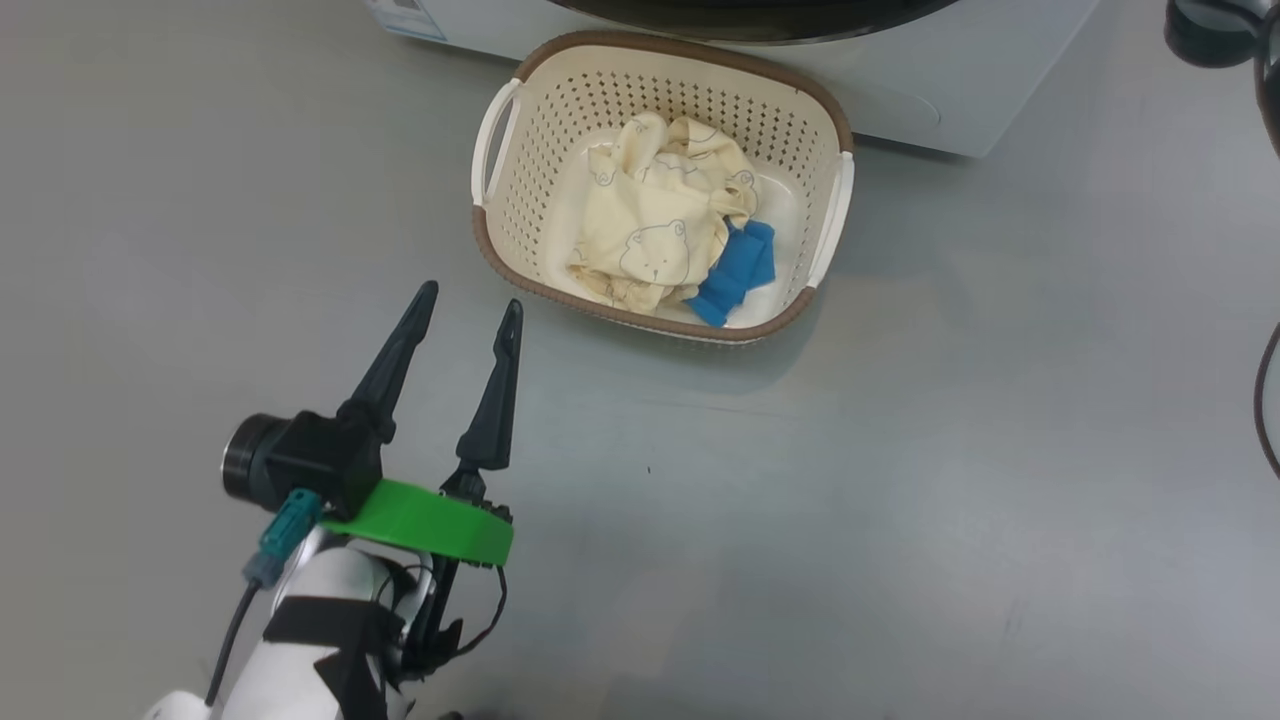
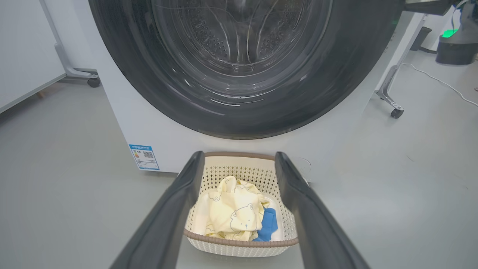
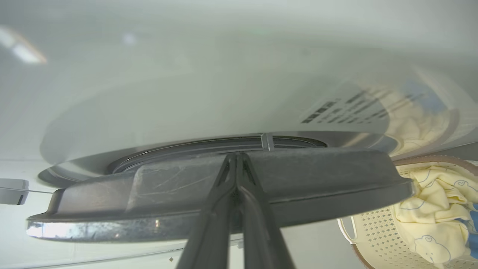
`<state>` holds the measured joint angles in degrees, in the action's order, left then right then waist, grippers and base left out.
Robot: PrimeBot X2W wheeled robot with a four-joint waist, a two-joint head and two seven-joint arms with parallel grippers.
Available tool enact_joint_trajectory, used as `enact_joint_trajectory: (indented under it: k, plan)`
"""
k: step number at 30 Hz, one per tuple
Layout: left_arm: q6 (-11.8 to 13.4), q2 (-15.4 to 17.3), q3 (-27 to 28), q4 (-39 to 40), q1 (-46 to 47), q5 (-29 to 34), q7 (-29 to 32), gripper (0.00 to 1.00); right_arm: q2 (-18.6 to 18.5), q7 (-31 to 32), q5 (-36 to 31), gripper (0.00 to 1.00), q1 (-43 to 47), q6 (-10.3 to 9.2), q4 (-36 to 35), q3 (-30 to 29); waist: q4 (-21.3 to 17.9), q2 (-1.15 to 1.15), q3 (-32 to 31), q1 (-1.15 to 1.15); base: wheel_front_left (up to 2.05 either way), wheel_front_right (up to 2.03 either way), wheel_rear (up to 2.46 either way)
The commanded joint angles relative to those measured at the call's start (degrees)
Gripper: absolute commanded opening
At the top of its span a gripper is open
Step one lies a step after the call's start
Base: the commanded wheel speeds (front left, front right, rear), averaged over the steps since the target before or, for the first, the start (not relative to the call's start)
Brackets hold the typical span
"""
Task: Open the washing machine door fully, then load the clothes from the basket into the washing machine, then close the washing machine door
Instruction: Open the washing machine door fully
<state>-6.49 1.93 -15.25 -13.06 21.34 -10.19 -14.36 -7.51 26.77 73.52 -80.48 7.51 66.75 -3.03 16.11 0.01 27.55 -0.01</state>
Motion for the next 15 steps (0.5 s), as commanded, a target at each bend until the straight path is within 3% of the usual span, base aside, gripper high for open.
enact_joint_trajectory:
  k: [1, 15]
  plan:
    - [0.4, 1.0, 1.5, 1.4, 0.6, -0.3, -0.6, 1.00, 2.1, 0.2, -0.3, 0.00, -2.7, -0.02, -1.1, 0.6, 0.3, -0.01, 0.2, 0.01, 0.00, 0.00, 0.00]
    - [1.1, 1.0, 0.7, 1.6, 1.0, -0.9, -0.6, 1.00, 2.4, 1.8, -0.4, 0.00, -4.3, -0.02, 0.4, 1.6, 1.5, -0.01, 1.6, 0.01, 0.00, 0.00, 0.00]
